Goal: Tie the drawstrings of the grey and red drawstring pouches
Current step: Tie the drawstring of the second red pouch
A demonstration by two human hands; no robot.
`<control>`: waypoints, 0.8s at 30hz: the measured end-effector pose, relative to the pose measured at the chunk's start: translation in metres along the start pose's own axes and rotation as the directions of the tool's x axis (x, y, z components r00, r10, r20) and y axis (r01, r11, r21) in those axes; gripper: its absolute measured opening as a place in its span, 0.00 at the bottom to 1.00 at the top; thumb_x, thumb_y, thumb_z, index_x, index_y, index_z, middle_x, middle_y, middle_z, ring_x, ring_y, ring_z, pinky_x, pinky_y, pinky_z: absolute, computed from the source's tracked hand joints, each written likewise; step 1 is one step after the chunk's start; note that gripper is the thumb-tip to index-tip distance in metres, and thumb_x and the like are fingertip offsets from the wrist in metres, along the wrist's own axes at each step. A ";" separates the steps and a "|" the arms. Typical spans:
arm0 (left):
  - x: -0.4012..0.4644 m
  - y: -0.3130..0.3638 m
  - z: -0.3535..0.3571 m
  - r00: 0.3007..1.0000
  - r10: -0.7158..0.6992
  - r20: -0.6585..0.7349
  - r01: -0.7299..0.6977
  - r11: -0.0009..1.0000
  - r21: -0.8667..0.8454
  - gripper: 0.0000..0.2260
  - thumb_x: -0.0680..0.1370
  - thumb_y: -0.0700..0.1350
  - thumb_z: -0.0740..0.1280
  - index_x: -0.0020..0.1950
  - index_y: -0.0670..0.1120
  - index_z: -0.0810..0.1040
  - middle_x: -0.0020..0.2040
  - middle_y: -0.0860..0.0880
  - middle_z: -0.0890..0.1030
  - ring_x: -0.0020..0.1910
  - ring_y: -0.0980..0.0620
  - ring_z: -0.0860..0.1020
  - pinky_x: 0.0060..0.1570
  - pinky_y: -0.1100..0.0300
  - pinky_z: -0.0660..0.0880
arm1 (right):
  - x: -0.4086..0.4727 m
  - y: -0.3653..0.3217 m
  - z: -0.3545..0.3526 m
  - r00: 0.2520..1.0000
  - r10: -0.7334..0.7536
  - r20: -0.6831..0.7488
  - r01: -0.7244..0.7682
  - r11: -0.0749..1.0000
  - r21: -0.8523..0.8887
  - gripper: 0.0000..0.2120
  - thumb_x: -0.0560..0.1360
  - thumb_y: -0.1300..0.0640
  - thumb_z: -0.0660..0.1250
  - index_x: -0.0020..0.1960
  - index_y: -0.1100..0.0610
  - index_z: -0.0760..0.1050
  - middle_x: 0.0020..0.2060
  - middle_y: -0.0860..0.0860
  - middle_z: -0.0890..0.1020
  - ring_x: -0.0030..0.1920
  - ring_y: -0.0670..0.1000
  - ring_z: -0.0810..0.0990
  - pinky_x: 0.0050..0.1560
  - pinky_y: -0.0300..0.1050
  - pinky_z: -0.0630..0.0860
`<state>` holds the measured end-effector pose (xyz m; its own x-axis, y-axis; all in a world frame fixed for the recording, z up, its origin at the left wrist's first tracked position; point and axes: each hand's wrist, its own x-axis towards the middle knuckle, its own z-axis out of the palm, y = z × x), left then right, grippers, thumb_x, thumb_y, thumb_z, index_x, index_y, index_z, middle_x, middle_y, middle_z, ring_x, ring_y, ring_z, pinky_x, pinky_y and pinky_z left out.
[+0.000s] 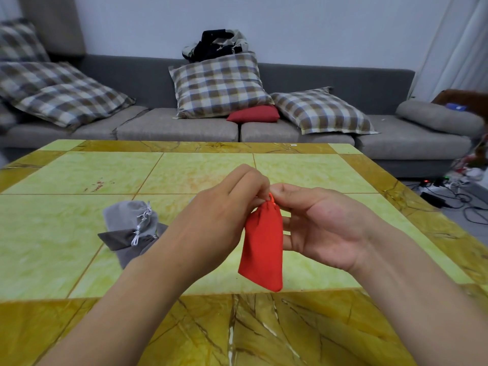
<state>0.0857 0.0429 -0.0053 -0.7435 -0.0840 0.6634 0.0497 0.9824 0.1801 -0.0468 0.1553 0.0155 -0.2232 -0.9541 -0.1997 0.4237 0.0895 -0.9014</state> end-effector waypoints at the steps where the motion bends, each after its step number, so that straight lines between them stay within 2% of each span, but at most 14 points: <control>1: 0.000 0.000 0.000 1.000 0.001 -0.013 -0.001 1.000 -0.007 0.02 0.82 0.44 0.55 0.51 0.51 0.66 0.50 0.58 0.68 0.36 0.47 0.72 0.33 0.48 0.73 | 0.000 0.000 0.000 1.000 -0.008 0.006 0.008 1.000 0.015 0.06 0.73 0.59 0.67 0.48 0.60 0.77 0.42 0.53 0.80 0.41 0.52 0.81 0.38 0.47 0.82; 5: -0.001 -0.005 -0.001 0.998 0.004 -0.058 -0.007 0.999 -0.044 0.03 0.82 0.45 0.52 0.50 0.51 0.64 0.50 0.57 0.69 0.38 0.48 0.72 0.35 0.49 0.75 | -0.003 -0.005 -0.003 0.999 -0.048 0.017 0.046 0.994 0.099 0.04 0.76 0.60 0.65 0.47 0.60 0.76 0.39 0.54 0.81 0.37 0.53 0.84 0.34 0.45 0.82; 7: -0.002 -0.007 -0.001 0.998 0.010 -0.058 -0.012 0.999 -0.044 0.04 0.82 0.46 0.52 0.50 0.50 0.64 0.49 0.56 0.69 0.39 0.47 0.73 0.35 0.49 0.76 | -0.004 -0.007 -0.006 0.995 -0.101 0.014 0.102 0.994 -0.042 0.05 0.78 0.59 0.63 0.47 0.61 0.74 0.40 0.56 0.82 0.41 0.55 0.84 0.36 0.46 0.82; 9: -0.002 -0.010 -0.001 0.998 0.015 -0.064 -0.017 0.999 -0.034 0.05 0.83 0.46 0.51 0.50 0.50 0.64 0.49 0.55 0.69 0.39 0.46 0.73 0.34 0.49 0.77 | -0.003 -0.008 -0.008 0.979 -0.201 0.017 0.199 0.951 -0.236 0.06 0.79 0.58 0.63 0.49 0.61 0.75 0.44 0.59 0.82 0.49 0.58 0.82 0.44 0.50 0.82; 11: -0.002 -0.012 -0.001 0.997 0.025 -0.074 -0.026 1.000 -0.016 0.04 0.83 0.46 0.51 0.50 0.49 0.64 0.49 0.55 0.69 0.38 0.46 0.74 0.33 0.50 0.77 | -0.003 -0.008 -0.008 0.953 -0.302 0.008 0.287 0.897 -0.335 0.07 0.79 0.59 0.64 0.47 0.63 0.76 0.45 0.60 0.81 0.51 0.58 0.81 0.45 0.50 0.81; 15: -0.002 -0.015 -0.002 0.996 0.021 -0.090 -0.023 1.000 -0.017 0.03 0.81 0.43 0.54 0.51 0.49 0.65 0.49 0.55 0.69 0.38 0.46 0.76 0.33 0.50 0.77 | -0.003 -0.007 -0.007 0.907 -0.420 -0.034 0.374 0.838 -0.397 0.08 0.79 0.61 0.65 0.45 0.66 0.76 0.46 0.64 0.78 0.51 0.60 0.78 0.43 0.46 0.81; 18: -0.003 -0.018 0.001 0.993 0.015 -0.116 -0.017 1.000 -0.017 0.03 0.82 0.44 0.54 0.51 0.50 0.66 0.49 0.56 0.70 0.39 0.48 0.76 0.34 0.50 0.77 | -0.003 -0.005 -0.008 0.905 -0.422 -0.052 0.365 0.834 -0.413 0.10 0.80 0.61 0.65 0.45 0.68 0.75 0.49 0.70 0.78 0.54 0.66 0.79 0.43 0.45 0.81; 20: -0.004 -0.019 0.007 0.989 -0.066 -0.133 0.057 0.996 -0.073 0.03 0.82 0.47 0.56 0.51 0.51 0.68 0.48 0.57 0.72 0.40 0.50 0.78 0.36 0.51 0.78 | 0.000 -0.001 -0.009 0.906 -0.415 -0.079 0.350 0.841 -0.412 0.11 0.80 0.60 0.64 0.46 0.68 0.76 0.49 0.68 0.80 0.53 0.64 0.81 0.43 0.45 0.81; 21: -0.004 -0.018 0.010 0.978 -0.162 -0.129 0.137 0.974 -0.179 0.03 0.83 0.47 0.57 0.52 0.51 0.69 0.48 0.57 0.75 0.41 0.52 0.79 0.39 0.51 0.79 | 0.003 0.002 -0.009 0.901 -0.420 -0.106 0.341 0.839 -0.424 0.11 0.80 0.59 0.64 0.46 0.68 0.76 0.49 0.66 0.82 0.51 0.61 0.82 0.43 0.46 0.81; 22: -0.004 -0.017 0.013 0.953 -0.287 -0.095 0.241 0.911 -0.335 0.03 0.83 0.47 0.59 0.55 0.50 0.70 0.50 0.57 0.77 0.44 0.53 0.81 0.42 0.53 0.80 | 0.007 0.005 -0.009 0.894 -0.427 -0.137 0.331 0.834 -0.441 0.11 0.81 0.58 0.64 0.46 0.67 0.77 0.49 0.65 0.82 0.50 0.60 0.82 0.42 0.48 0.82; 23: -0.004 -0.015 0.015 0.911 -0.412 -0.021 0.350 0.798 -0.492 0.08 0.82 0.50 0.59 0.61 0.51 0.70 0.53 0.56 0.78 0.47 0.54 0.82 0.46 0.55 0.81 | 0.011 0.009 -0.009 0.886 -0.433 -0.169 0.318 0.830 -0.458 0.11 0.81 0.58 0.64 0.45 0.65 0.78 0.49 0.64 0.82 0.48 0.58 0.82 0.42 0.50 0.83; 24: -0.004 -0.013 0.016 0.853 -0.513 0.095 0.453 0.638 -0.623 0.16 0.80 0.55 0.58 0.67 0.53 0.66 0.57 0.56 0.78 0.51 0.56 0.82 0.49 0.56 0.81 | 0.015 0.013 -0.010 0.878 -0.435 -0.201 0.305 0.831 -0.466 0.10 0.81 0.58 0.65 0.43 0.62 0.79 0.48 0.63 0.81 0.46 0.56 0.81 0.42 0.51 0.84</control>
<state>0.0770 0.0336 -0.0216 -0.7230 -0.5598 0.4049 0.1108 0.4846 0.8677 -0.0535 0.1449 -0.0033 -0.5570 -0.8187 0.1395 -0.1252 -0.0833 -0.9886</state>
